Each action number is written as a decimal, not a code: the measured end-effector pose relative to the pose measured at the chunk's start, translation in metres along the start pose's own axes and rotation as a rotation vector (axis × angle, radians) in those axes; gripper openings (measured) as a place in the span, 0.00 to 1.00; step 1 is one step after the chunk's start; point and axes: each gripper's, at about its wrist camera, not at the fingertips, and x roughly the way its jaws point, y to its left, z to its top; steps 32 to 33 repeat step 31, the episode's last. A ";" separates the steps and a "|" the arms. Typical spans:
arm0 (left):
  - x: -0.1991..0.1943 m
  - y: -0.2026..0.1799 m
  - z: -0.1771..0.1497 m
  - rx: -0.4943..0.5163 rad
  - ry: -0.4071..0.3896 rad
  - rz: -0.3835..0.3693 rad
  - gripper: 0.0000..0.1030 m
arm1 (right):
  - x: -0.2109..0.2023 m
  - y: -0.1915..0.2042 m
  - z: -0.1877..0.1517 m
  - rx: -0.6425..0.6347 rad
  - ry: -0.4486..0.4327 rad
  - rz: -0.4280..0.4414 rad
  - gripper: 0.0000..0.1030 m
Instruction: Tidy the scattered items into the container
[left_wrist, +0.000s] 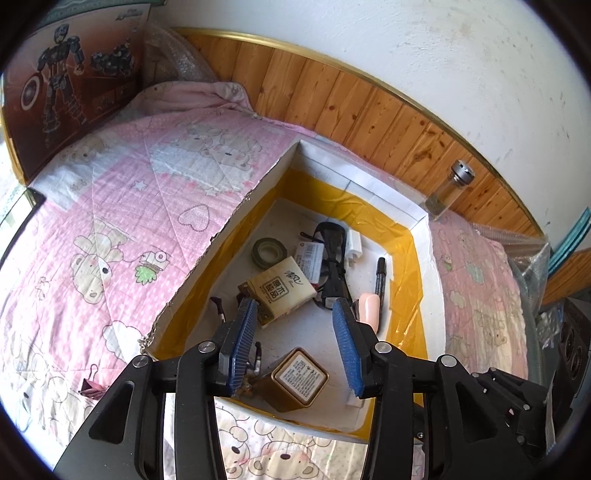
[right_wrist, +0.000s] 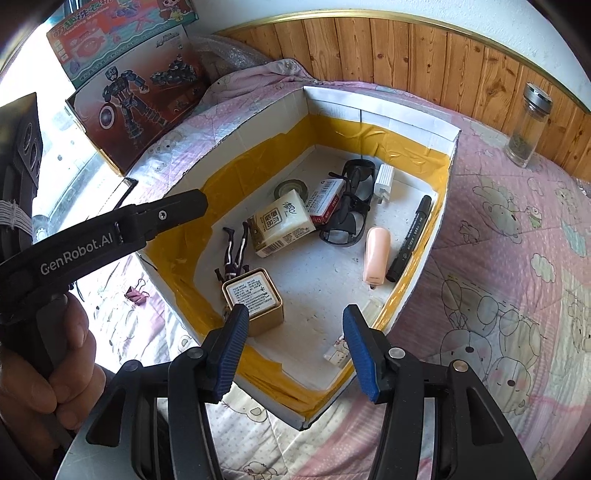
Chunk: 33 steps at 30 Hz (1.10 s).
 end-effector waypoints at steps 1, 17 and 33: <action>-0.001 -0.001 0.000 0.007 -0.005 0.005 0.45 | -0.002 0.000 -0.001 -0.003 -0.003 -0.004 0.56; -0.015 -0.008 -0.001 0.051 -0.052 0.030 0.50 | -0.020 0.014 -0.009 -0.087 -0.006 -0.054 0.61; -0.017 -0.022 -0.004 0.107 -0.060 0.016 0.64 | -0.019 0.016 -0.012 -0.095 0.007 -0.067 0.62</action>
